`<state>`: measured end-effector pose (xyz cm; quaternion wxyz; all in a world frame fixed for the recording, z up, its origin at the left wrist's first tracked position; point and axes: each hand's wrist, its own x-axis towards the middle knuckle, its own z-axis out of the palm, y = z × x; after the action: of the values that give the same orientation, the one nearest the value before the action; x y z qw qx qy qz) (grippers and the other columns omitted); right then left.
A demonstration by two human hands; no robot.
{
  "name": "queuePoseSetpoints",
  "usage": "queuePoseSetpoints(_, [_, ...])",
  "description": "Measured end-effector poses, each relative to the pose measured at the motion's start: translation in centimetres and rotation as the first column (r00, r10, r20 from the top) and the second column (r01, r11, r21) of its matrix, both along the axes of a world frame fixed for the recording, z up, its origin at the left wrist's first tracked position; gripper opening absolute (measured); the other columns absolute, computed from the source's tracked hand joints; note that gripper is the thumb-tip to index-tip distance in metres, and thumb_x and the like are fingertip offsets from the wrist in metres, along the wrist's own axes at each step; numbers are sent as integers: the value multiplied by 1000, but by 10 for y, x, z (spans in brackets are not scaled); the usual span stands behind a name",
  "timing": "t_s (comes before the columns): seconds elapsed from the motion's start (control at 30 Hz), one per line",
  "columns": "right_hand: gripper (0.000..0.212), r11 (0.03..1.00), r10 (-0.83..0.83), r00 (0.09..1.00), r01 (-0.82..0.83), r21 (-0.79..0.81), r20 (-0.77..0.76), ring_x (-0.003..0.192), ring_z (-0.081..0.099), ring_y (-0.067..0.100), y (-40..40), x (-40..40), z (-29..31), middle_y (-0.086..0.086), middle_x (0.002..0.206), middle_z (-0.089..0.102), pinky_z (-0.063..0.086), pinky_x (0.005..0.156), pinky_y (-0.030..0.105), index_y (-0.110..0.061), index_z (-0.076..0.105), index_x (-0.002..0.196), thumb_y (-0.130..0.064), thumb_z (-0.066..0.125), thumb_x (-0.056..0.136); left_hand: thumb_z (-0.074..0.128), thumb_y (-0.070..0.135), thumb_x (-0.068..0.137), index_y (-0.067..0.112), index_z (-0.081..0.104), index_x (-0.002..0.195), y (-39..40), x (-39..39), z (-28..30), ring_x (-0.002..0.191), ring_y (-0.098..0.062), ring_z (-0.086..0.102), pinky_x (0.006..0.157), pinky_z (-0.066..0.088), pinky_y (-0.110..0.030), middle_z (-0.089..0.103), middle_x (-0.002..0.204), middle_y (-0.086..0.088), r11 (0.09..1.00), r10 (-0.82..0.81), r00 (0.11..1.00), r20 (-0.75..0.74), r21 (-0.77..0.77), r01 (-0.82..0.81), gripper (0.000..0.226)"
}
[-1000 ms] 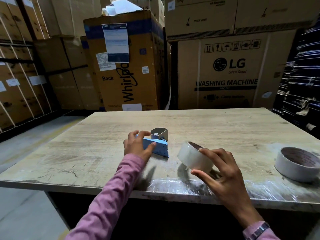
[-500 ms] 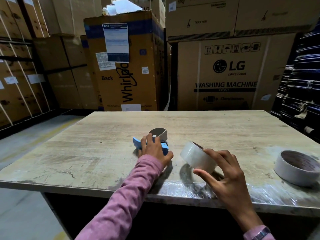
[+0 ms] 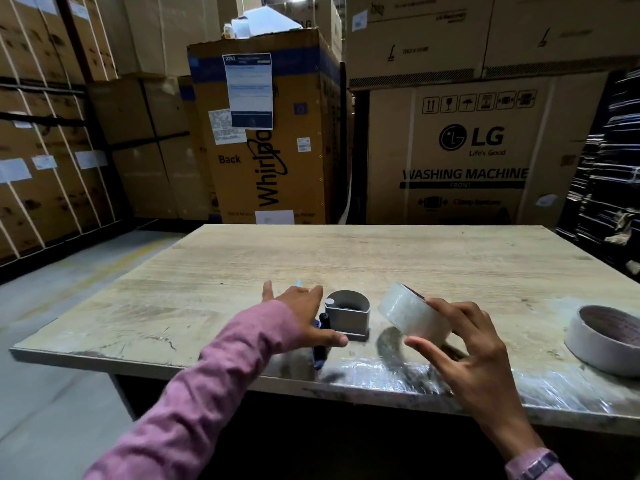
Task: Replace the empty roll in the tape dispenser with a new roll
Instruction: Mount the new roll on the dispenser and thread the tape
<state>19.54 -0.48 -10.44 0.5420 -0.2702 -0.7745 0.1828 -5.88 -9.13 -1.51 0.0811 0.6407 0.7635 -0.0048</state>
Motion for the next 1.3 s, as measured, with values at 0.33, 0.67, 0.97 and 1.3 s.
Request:
queuePoseSetpoints(0.33, [55, 996, -69, 998, 69, 56, -12, 103, 57, 27, -9, 3, 11, -3, 108, 56, 59, 78, 28, -19, 66, 123, -35, 81, 72, 61, 40, 85, 23, 30, 142, 39, 30, -32, 129, -25, 38, 108, 33, -40, 49, 135, -6, 965, -114, 991, 74, 244, 93, 67])
queuePoseSetpoints(0.67, [56, 970, -210, 972, 194, 144, 103, 100, 52, 23, -6, -5, 18, -1, 108, 59, 42, 83, 23, -16, 67, 126, -39, 78, 75, 70, 54, 70, 26, 20, 146, 64, 38, -44, 143, -22, 11, 112, 17, -60, 26, 152, 2, 889, -205, 975, 89, 433, 147, 95])
queuePoseSetpoints(0.97, [61, 942, -275, 924, 203, 266, 267, 100, 50, 24, -6, -23, 23, 2, 108, 60, 44, 77, 25, -14, 65, 129, -52, 63, 81, 66, 45, 73, 30, 36, 138, 26, 31, -76, 102, -27, 62, 91, 49, -33, 64, 116, -6, 802, -172, 852, 494, 572, -170, 74])
queuePoseSetpoints(1.3, [60, 925, -299, 885, 177, 336, 356, 102, 51, 25, 0, -21, 30, 3, 110, 60, 50, 77, 32, -15, 63, 131, -49, 68, 82, 67, 37, 81, 36, 34, 140, 30, 33, -81, 92, -27, 63, 84, 51, -32, 66, 111, -8, 795, -118, 869, 481, 570, -207, 67])
